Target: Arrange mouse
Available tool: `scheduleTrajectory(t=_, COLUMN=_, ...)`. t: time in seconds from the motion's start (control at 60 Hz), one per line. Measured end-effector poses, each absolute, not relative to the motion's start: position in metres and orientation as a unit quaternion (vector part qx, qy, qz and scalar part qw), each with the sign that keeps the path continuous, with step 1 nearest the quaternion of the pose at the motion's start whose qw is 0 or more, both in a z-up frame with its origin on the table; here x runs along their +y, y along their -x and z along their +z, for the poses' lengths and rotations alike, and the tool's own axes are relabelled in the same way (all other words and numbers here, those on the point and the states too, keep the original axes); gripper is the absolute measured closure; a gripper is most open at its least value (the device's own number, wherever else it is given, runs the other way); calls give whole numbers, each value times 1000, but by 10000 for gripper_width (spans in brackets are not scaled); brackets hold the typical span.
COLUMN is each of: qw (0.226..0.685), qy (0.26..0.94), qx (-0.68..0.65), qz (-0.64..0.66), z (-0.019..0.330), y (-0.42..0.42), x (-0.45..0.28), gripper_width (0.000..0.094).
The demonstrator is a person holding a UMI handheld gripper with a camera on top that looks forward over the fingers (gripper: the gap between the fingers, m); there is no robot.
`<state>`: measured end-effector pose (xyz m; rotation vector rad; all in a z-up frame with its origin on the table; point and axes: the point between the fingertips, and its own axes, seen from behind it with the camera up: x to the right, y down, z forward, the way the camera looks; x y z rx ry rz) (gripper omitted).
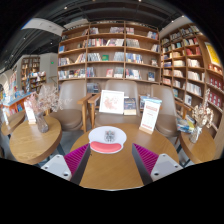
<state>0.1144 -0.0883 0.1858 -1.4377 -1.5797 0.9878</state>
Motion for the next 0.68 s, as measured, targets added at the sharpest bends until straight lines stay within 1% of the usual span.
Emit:
scheduleTrajectory(t=0.133, qw=385, qy=570, qx=-610, qz=392, z=195, y=-199, x=-79, gripper_width=80)
scheduleTrajectory(t=0.333, qw=370, qy=590, qx=-605, qz=386, z=176, y=-283, x=-59, gripper_width=80)
scheduleTrajectory(t=0.467, qw=377, qy=592, qx=-602, qz=380, z=174, y=-308, x=-43, gripper_width=81)
scheduleTrajectory(t=0.517, qw=388, qy=589, qx=-603, qz=373, z=176, y=-313, x=-37, gripper_width=79)
scheduleTrajectory(t=0.683, qw=387, qy=588, qx=-598, qz=382, z=181, y=-325, x=-36, gripper_width=79)
